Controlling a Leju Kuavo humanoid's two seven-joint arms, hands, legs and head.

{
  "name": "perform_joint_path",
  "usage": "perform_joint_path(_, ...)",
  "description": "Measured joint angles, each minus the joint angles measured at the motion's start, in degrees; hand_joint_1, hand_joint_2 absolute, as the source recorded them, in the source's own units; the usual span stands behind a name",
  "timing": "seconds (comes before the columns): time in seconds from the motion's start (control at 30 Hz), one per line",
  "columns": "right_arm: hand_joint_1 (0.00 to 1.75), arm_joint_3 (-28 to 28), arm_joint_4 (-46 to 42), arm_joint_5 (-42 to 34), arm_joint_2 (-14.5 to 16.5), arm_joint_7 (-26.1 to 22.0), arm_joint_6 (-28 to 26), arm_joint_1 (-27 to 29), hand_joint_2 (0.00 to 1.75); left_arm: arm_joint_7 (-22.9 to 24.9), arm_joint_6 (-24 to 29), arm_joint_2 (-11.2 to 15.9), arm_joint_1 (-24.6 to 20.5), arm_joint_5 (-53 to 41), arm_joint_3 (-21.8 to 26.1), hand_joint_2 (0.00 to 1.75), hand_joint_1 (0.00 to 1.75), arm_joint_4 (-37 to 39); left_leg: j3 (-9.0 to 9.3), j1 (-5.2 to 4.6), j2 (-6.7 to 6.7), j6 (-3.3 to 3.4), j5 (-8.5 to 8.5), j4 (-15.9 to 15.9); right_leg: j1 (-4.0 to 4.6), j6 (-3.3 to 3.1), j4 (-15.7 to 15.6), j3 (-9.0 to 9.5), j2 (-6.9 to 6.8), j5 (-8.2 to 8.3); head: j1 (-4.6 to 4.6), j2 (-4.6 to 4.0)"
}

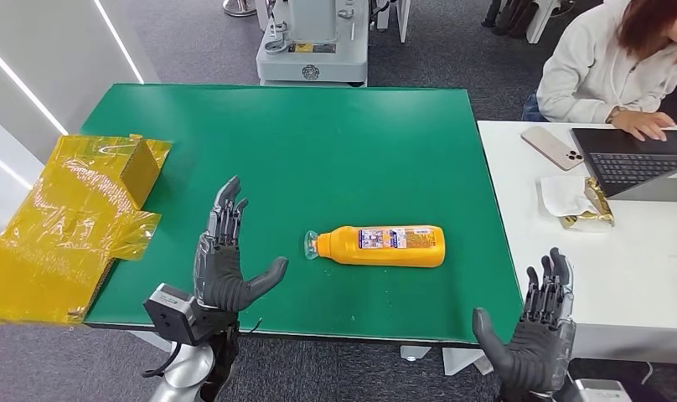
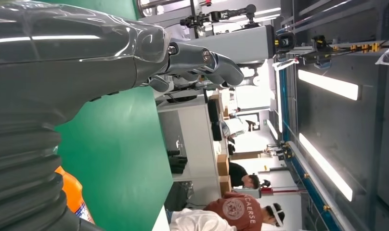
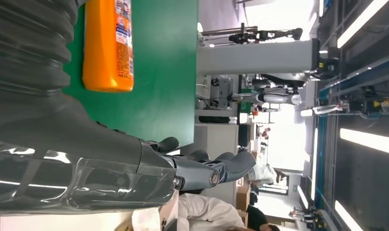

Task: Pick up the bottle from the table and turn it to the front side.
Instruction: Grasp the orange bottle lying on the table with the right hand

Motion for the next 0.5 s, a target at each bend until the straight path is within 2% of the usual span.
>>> perform_joint_path(0.33,0.00,0.2,2.1,6.2,-1.1,1.6,-0.9,-1.9,1.75,-0.2,0.1,0.0,0.1,-0.3,0.0,1.75,0.00,0.0,0.00,0.00,-0.01,0.00,0.00,0.0,0.00,0.00,0.0,0.01,0.00,0.00,0.01,0.00)
perform_joint_path(0.5,0.00,0.1,3.3,17.9,-2.1,4.5,-3.7,-4.8,1.75,-0.4,-1.2,-0.6,-0.1,-1.3,0.0,1.75,0.00,0.6,0.01,0.00,0.00,0.00,0.00,0.0,0.00,0.00,0.0,0.00,0.00,0.00,0.00,0.00)
